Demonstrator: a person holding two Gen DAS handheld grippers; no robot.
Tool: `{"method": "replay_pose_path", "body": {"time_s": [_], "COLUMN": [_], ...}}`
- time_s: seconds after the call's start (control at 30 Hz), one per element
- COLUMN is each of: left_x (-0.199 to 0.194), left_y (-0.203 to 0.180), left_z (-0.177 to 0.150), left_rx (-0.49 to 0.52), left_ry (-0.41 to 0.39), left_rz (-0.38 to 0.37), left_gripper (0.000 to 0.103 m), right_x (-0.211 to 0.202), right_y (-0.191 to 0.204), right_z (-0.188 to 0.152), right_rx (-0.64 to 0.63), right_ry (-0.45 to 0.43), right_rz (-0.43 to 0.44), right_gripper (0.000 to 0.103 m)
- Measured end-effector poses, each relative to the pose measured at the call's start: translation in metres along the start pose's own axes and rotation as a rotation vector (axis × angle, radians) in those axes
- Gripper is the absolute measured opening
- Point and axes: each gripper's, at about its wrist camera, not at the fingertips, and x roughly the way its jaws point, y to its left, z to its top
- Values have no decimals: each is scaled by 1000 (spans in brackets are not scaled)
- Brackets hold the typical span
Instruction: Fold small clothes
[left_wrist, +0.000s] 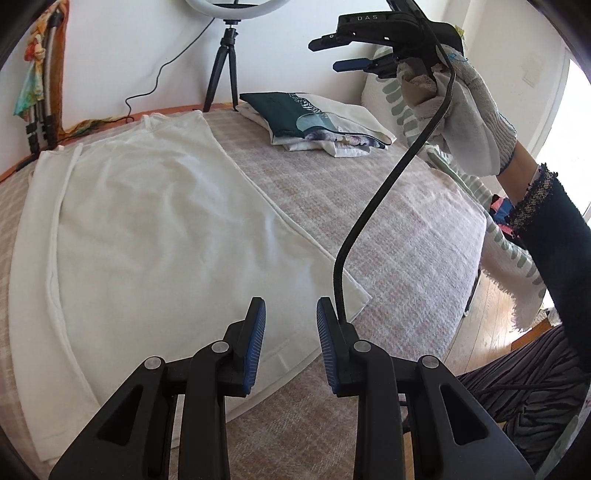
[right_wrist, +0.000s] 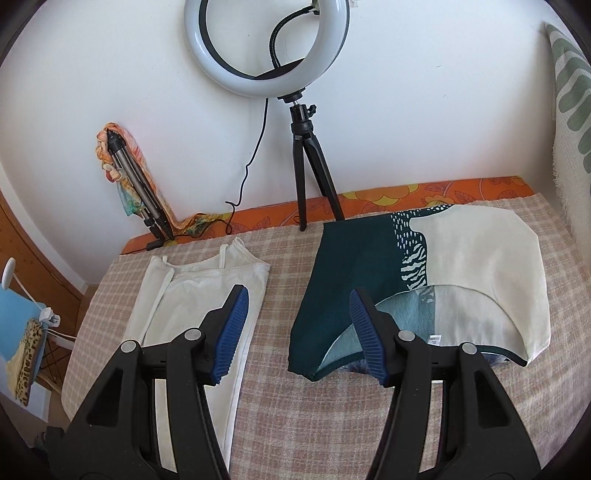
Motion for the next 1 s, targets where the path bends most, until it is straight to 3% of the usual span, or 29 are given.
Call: {"method": "replay_pose_path", "body": {"time_s": [0.1, 0.23, 0.33, 0.4, 0.5, 0.63, 0.83, 1.0], "left_x": [-2, 1, 15, 21, 32, 45, 48, 45], "left_y": [-2, -3, -17, -36, -56, -54, -62, -65], "left_z": [4, 7, 9, 7, 6, 4, 4, 1], "left_rx": [-19, 19, 47, 111, 197, 186, 232, 225], "left_ry": [-12, -20, 6, 16, 36, 80, 63, 62], "left_rz": [-85, 6, -10, -14, 44, 94, 145, 110], "left_gripper": [27, 27, 27, 27, 28, 29, 29, 22], "right_x": [-19, -40, -38, -28, -8, 19, 63, 88], "right_y": [-21, -40, -44, -44, -39, -31, -9, 11], "right_z": [1, -7, -14, -17, -22, -27, -32, -29], "right_rx": [23, 7, 4, 8, 17, 24, 3, 0], "right_ry": [-26, -47, -30, -10, 30, 71, 146, 178], "right_rz": [-15, -57, -58, -35, 28, 88, 133, 184], "right_gripper": [60, 60, 60, 60, 60, 60, 60, 60]}}
